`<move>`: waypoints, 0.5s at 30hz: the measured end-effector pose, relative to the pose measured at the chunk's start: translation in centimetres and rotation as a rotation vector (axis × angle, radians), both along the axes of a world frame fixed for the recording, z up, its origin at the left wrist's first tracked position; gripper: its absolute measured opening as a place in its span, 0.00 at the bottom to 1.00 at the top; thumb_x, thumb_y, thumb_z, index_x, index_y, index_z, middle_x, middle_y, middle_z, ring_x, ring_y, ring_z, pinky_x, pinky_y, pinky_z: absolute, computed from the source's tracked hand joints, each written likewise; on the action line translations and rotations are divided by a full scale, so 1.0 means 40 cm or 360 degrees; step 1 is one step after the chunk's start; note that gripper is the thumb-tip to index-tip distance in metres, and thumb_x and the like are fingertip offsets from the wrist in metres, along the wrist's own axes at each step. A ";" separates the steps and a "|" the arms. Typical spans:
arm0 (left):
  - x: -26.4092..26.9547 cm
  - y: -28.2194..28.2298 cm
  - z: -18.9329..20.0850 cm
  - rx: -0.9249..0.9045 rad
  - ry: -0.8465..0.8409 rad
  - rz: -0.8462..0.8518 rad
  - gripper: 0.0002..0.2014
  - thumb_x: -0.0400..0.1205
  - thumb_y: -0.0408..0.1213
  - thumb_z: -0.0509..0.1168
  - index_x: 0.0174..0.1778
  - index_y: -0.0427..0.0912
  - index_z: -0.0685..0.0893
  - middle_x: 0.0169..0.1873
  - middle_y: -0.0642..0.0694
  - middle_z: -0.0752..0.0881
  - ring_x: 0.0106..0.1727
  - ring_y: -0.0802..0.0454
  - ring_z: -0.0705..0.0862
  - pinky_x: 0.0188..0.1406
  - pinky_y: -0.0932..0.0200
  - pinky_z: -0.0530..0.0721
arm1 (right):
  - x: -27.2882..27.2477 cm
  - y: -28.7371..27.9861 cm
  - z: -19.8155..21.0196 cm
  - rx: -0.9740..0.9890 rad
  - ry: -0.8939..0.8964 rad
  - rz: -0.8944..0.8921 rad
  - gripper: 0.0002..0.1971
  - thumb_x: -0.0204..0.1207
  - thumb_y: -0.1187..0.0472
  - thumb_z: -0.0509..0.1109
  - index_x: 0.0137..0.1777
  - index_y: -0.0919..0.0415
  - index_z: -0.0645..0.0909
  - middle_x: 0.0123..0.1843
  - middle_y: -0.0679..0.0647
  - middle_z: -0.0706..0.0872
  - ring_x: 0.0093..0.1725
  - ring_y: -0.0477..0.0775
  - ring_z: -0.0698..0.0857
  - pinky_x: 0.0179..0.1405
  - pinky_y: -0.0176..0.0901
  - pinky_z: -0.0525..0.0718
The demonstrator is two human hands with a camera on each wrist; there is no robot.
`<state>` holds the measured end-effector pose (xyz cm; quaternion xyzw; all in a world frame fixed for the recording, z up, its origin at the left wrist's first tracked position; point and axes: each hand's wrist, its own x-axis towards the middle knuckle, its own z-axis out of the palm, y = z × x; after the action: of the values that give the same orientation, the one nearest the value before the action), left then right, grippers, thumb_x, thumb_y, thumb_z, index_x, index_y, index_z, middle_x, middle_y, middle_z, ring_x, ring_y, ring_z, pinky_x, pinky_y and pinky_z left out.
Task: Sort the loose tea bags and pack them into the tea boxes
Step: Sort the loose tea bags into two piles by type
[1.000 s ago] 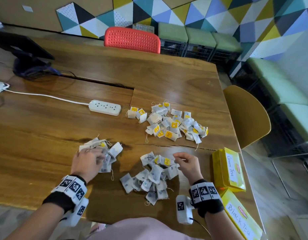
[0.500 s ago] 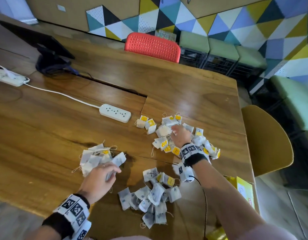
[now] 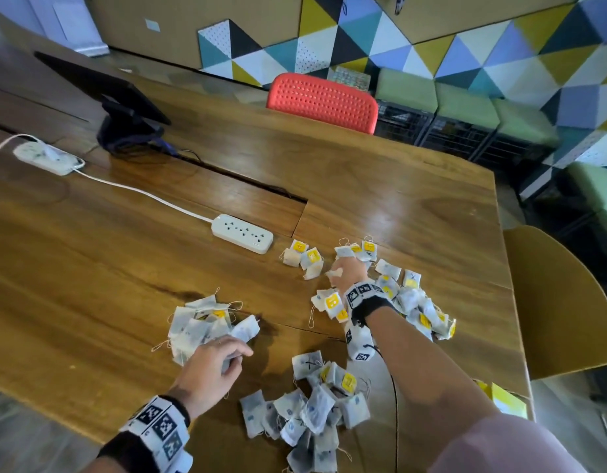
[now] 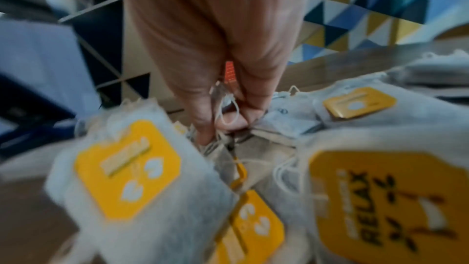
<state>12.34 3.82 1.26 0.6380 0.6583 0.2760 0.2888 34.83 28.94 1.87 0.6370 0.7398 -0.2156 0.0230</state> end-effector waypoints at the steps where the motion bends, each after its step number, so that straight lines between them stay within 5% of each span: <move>1: 0.001 0.000 0.001 -0.0004 -0.0009 0.0001 0.16 0.76 0.27 0.71 0.47 0.58 0.86 0.45 0.66 0.86 0.53 0.72 0.83 0.53 0.79 0.77 | 0.009 0.002 0.006 -0.0039 0.0118 -0.0119 0.12 0.78 0.61 0.70 0.60 0.61 0.83 0.62 0.60 0.83 0.63 0.60 0.80 0.60 0.47 0.80; 6: 0.005 0.004 0.006 -0.0025 -0.0080 -0.0014 0.16 0.77 0.27 0.69 0.47 0.57 0.87 0.45 0.65 0.86 0.52 0.70 0.83 0.52 0.76 0.80 | 0.077 -0.030 0.042 -0.0209 0.0870 -0.0693 0.11 0.73 0.63 0.77 0.53 0.61 0.82 0.50 0.58 0.85 0.43 0.54 0.85 0.40 0.44 0.84; 9: 0.008 0.012 0.008 -0.0058 -0.0133 -0.0049 0.16 0.78 0.27 0.67 0.47 0.58 0.87 0.47 0.65 0.86 0.53 0.68 0.84 0.55 0.69 0.84 | 0.118 -0.106 0.086 -0.0385 0.1616 -0.0947 0.09 0.74 0.67 0.75 0.52 0.66 0.81 0.50 0.63 0.86 0.44 0.56 0.87 0.38 0.43 0.86; 12: 0.024 0.023 0.022 -0.0064 -0.0140 -0.0110 0.18 0.79 0.30 0.67 0.48 0.63 0.84 0.48 0.63 0.86 0.53 0.65 0.84 0.55 0.65 0.84 | 0.149 -0.193 0.128 -0.0497 0.2024 -0.1046 0.01 0.79 0.69 0.69 0.48 0.64 0.81 0.47 0.60 0.88 0.46 0.56 0.88 0.40 0.40 0.89; 15: 0.058 0.042 0.063 -0.0093 -0.0169 -0.0202 0.15 0.80 0.33 0.66 0.49 0.63 0.84 0.48 0.61 0.86 0.52 0.63 0.83 0.53 0.62 0.83 | 0.168 -0.278 0.154 -0.0555 0.2335 -0.1238 0.04 0.79 0.70 0.68 0.44 0.62 0.81 0.49 0.57 0.88 0.47 0.53 0.87 0.38 0.38 0.87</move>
<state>14.66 5.50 3.77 0.6542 0.6081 0.2714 0.3587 41.54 17.82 8.01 0.5321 0.2516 -0.6778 -0.4407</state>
